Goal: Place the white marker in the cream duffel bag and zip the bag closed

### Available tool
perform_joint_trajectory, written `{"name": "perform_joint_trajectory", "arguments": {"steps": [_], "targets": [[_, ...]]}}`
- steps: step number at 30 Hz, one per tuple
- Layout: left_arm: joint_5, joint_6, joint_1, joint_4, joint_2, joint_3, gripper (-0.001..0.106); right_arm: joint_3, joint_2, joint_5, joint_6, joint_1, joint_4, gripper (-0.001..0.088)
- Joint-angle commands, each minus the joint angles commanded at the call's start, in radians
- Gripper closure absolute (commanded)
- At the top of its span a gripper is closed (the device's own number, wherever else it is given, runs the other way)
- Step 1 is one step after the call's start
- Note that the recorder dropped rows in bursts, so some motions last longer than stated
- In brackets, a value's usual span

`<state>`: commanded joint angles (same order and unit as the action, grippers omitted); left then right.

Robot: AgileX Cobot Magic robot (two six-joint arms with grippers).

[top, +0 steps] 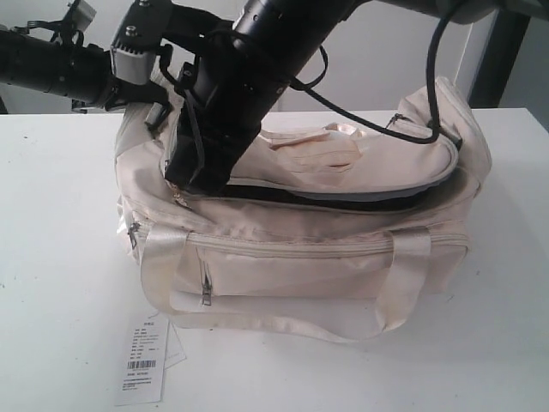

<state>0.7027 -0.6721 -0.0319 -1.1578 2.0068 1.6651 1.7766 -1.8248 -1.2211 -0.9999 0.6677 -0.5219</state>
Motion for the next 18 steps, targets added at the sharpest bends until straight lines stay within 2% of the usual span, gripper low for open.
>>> {"name": "perform_joint_trajectory", "arguments": {"steps": [5, 18], "targets": [[-0.004, 0.003, 0.000, -0.004, 0.000, 0.000, 0.105, -0.056, 0.000, 0.000, 0.015, 0.000, 0.006, 0.0868], [0.006, 0.003, 0.018, -0.032, 0.000, 0.000, 0.105, -0.056, 0.044, 0.000, 0.038, 0.000, 0.063, 0.0868]]}}
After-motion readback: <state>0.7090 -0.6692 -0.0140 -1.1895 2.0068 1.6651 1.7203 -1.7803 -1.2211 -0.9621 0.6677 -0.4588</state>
